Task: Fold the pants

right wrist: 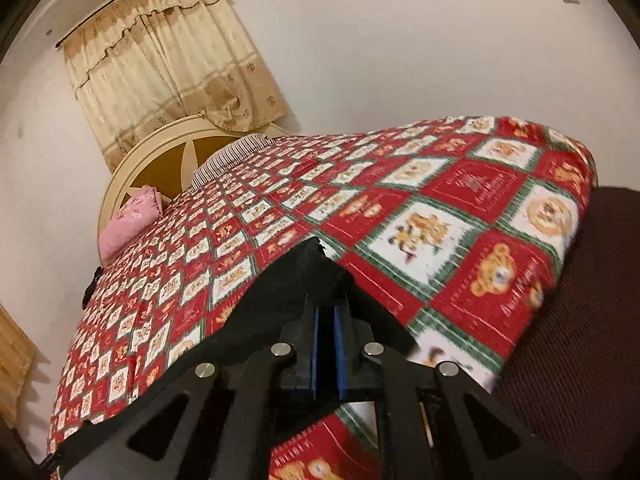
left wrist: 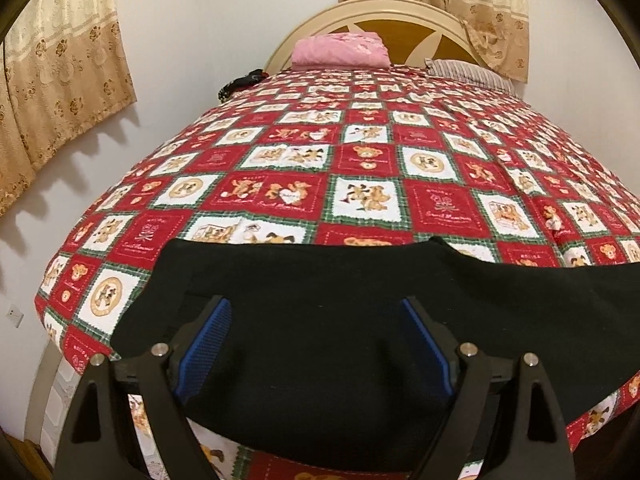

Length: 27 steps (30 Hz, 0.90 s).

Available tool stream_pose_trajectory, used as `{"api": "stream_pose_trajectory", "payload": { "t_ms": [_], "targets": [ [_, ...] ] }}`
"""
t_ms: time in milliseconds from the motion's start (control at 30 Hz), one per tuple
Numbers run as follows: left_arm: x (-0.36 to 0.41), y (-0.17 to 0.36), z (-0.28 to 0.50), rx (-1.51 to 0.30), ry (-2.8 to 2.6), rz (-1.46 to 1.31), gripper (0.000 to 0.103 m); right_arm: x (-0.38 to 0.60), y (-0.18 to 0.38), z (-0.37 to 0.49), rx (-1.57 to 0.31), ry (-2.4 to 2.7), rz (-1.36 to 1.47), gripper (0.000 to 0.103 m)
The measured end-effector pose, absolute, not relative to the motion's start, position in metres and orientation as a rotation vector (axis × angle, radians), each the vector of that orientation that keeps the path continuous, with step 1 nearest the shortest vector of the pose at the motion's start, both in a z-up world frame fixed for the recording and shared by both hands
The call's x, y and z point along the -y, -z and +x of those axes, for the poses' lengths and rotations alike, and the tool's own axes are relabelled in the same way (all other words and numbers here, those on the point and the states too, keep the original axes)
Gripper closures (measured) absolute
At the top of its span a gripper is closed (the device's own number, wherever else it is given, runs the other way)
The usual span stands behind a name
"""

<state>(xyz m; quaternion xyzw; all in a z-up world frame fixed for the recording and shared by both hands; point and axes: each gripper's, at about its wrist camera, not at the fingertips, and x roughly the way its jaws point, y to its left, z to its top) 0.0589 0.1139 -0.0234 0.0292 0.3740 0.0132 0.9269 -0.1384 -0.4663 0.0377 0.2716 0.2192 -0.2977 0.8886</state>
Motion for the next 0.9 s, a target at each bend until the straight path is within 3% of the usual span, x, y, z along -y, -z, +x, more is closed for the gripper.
{"api": "stream_pose_trajectory", "payload": {
  "t_ms": [133, 200, 300, 467, 567, 733, 833, 900],
  "targets": [
    [-0.104, 0.023, 0.059, -0.771, 0.004, 0.080, 0.015, 0.481, -0.002, -0.133, -0.560, 0.631, 0.605, 0.096],
    [-0.100, 0.021, 0.056, -0.761, 0.018, 0.094, 0.015, 0.490, -0.002, -0.142, -0.503, 0.590, 0.682, 0.095],
    [-0.094, 0.018, 0.054, -0.751, 0.043, 0.113, 0.015, 0.501, -0.011, -0.157, -0.442, 0.619, 0.796, 0.079],
    [-0.072, 0.017, 0.056, -0.744, 0.111, 0.138, 0.015, 0.462, -0.060, -0.161, -0.326, 0.779, 0.503, 0.075],
    [-0.042, 0.016, 0.056, -0.734, 0.191, 0.163, 0.015, 0.426, -0.067, -0.108, -0.454, 0.536, 0.347, 0.076],
    [0.015, 0.024, 0.046, -0.722, 0.334, 0.223, 0.015, 0.370, -0.025, -0.040, -0.707, 0.232, 0.353, 0.076],
    [0.031, 0.043, 0.039, -0.783, 0.391, 0.265, 0.015, 0.347, 0.013, -0.033, -0.851, 0.226, 0.333, 0.075],
    [0.033, 0.058, 0.031, -0.816, 0.413, 0.299, 0.015, 0.337, 0.017, -0.054, -0.816, 0.215, 0.307, 0.075]
  ]
}}
